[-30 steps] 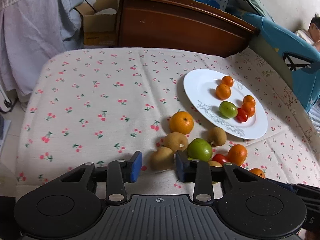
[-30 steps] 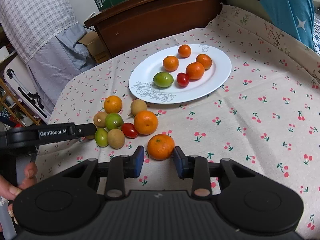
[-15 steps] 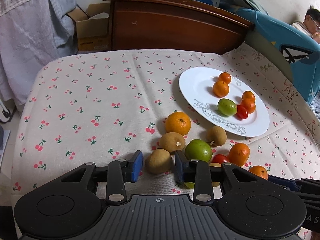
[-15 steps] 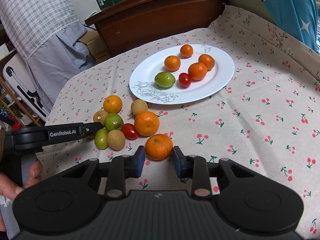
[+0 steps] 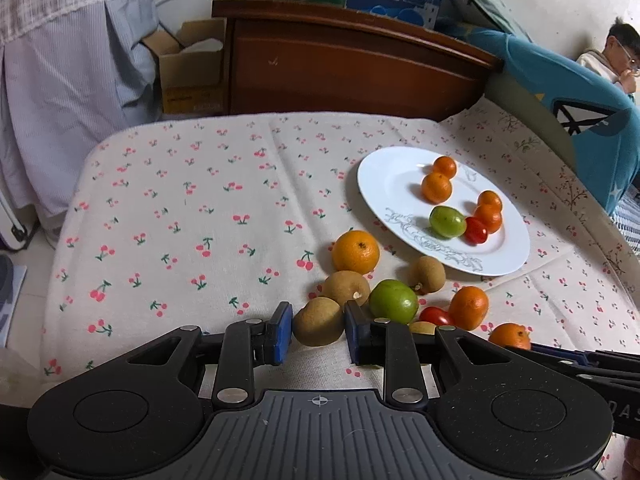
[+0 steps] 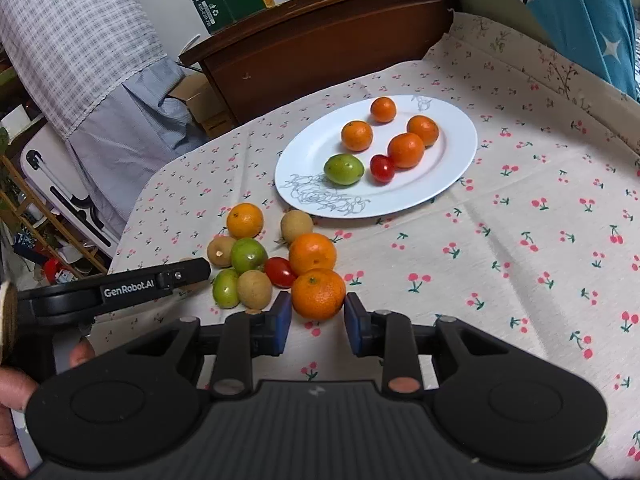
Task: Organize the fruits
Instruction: 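Carry the kiwi and mandarin over the white plate with both tools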
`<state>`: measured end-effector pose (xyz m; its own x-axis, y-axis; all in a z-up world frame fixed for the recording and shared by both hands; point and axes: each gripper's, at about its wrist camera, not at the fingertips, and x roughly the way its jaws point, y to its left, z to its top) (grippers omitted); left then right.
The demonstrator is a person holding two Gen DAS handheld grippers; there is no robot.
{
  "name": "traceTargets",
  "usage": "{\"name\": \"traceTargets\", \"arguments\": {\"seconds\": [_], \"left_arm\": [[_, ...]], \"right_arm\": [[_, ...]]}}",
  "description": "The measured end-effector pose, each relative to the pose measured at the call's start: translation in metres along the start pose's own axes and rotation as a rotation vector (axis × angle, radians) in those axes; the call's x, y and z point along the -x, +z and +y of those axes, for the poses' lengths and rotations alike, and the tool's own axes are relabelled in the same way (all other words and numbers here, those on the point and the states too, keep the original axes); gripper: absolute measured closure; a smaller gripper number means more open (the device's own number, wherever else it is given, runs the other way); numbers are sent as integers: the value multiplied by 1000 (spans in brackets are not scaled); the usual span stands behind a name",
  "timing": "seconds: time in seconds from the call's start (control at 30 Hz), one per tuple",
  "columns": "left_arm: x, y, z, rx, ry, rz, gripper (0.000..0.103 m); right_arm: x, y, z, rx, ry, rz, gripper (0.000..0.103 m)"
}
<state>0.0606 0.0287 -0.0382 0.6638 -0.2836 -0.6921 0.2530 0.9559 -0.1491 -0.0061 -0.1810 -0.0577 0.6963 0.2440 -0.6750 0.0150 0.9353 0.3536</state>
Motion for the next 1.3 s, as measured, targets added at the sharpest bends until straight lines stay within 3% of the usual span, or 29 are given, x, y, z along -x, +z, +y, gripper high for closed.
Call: {"name": "traceTargets", "arguments": {"seconds": [0.67, 1.03, 1.3], "left_arm": [[21, 3, -20, -88, -20, -65, 78], [33, 37, -30, -104, -78, -123, 78], [23, 62, -36, -160, -84, -127, 78]], "right_arm": [[6, 3, 2, 14, -1, -12, 74], [30, 40, 5, 71, 45, -102, 74], [31, 74, -14, 6, 58, -133, 74]]}}
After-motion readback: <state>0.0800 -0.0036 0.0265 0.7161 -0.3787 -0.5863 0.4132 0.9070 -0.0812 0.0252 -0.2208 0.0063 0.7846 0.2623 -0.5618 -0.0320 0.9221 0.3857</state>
